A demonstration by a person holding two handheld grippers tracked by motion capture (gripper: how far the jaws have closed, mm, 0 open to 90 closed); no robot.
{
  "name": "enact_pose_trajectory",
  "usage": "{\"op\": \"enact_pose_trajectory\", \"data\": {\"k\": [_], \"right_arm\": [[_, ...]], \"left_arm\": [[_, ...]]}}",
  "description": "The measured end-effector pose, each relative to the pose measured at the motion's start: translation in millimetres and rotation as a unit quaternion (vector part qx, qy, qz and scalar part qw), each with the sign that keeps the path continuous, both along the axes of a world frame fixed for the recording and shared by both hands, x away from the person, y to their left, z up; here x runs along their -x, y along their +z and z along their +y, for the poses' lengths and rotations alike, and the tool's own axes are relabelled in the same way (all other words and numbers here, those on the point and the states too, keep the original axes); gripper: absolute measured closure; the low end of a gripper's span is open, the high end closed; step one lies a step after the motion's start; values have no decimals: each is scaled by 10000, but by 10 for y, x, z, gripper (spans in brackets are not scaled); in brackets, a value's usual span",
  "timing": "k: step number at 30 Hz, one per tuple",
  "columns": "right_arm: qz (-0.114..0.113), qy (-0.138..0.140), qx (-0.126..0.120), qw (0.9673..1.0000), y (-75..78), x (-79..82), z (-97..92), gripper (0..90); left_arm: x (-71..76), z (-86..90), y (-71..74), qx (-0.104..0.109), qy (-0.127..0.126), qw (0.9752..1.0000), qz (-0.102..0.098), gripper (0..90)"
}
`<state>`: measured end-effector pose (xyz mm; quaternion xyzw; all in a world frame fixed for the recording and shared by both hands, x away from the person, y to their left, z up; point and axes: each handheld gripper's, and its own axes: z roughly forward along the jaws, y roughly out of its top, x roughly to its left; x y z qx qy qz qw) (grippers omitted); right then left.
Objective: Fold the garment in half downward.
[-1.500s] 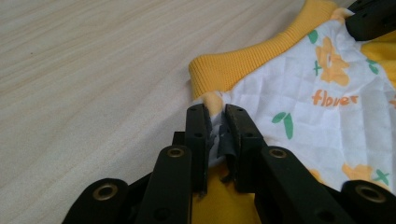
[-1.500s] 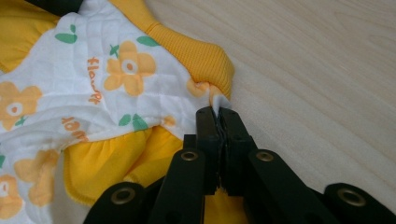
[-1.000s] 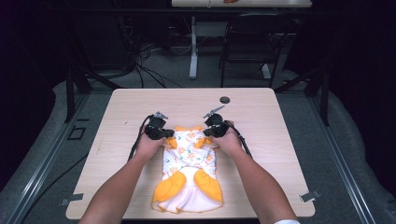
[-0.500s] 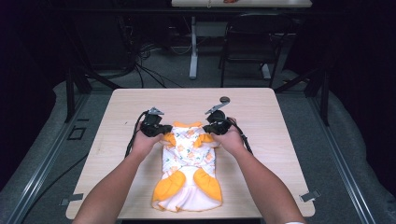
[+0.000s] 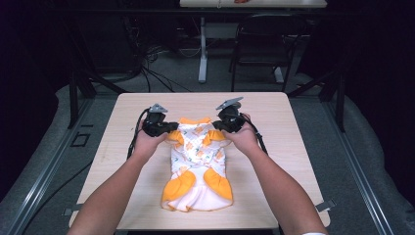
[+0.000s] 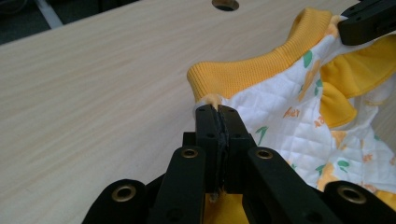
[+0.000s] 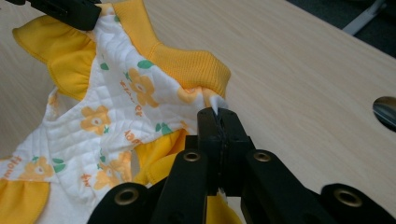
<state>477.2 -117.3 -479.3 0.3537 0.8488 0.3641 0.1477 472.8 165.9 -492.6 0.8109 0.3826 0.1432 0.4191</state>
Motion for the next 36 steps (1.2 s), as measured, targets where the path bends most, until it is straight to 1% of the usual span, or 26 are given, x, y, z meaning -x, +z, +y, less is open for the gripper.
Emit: {"op": "enact_pose_trajectory", "data": {"k": [1,2,4,5,7,8,9,11,12,13,14,16,17,18,19,20,22,23,24,25,26,27,30,31,36], "right_arm": [[-70,-21,-25,10000,43,-5,0,891],[-70,-21,-25,10000,43,-5,0,891],[-148,0,13,9999,117,-1,2,891],[-148,0,13,9999,117,-1,2,891],[-248,13,31,9997,186,12,3,891],[-248,13,31,9997,186,12,3,891],[-281,11,4,9996,208,20,-1,891],[-299,24,-9,9995,213,28,-4,891],[-299,24,-9,9995,213,28,-4,891],[-323,26,18,9995,226,31,-14,890],[-350,24,-10,9994,233,30,-20,891],[-362,13,-36,9993,242,32,-24,891],[-381,16,-16,9993,267,38,-27,890],[-381,16,-16,9993,267,38,-27,890],[-452,23,-21,9990,298,42,-28,891],[-477,27,-18,9989,316,45,-32,891],[-498,27,-35,9988,328,50,-34,890],[-536,36,5,9986,332,59,-40,891],[-536,36,5,9986,332,59,-40,891],[-551,71,66,9984,316,79,-38,890],[-551,71,66,9984,316,79,-38,890],[-560,101,91,9983,289,106,-28,891],[-540,175,135,9983,267,134,-18,891],[-551,234,173,9981,261,166,0,890],[-557,327,137,9978,248,229,24,890]], "left_arm": [[-3,2,43,-15,-16,10000,-55,883],[-3,2,43,-15,-16,10000,-55,883],[-7,-6,120,-46,-11,9999,-152,884],[-7,-6,120,-46,-11,9999,-152,884],[-12,-7,183,-54,0,9997,-248,884],[-12,-7,183,-54,0,9997,-248,884],[-15,-14,217,-87,7,9995,-305,884],[-18,-15,238,-112,-16,9995,-298,884],[-20,-22,252,-120,6,9993,-353,884],[-20,-20,272,-111,-11,9993,-366,884],[-24,-25,301,-132,-18,9991,-394,884],[-24,-29,315,-144,-16,9990,-415,884],[-24,-36,345,-150,-32,9988,-472,884],[-24,-36,345,-150,-32,9988,-472,884],[-13,-36,379,-148,-67,9983,-554,884],[-3,-31,391,-120,-87,9982,-582,884],[9,-26,398,-93,-108,9982,-584,884],[33,-14,385,-46,-158,9980,-607,884],[33,-14,385,-46,-158,9980,-607,884],[63,-6,356,-68,-237,9979,-603,884],[63,-6,356,-68,-237,9979,-603,884],[84,14,324,-112,-307,9977,-599,884],[103,39,294,-110,-330,9976,-592,884],[120,62,267,-100,-323,9977,-588,884],[172,96,218,-78,-326,9978,-565,883]]}}
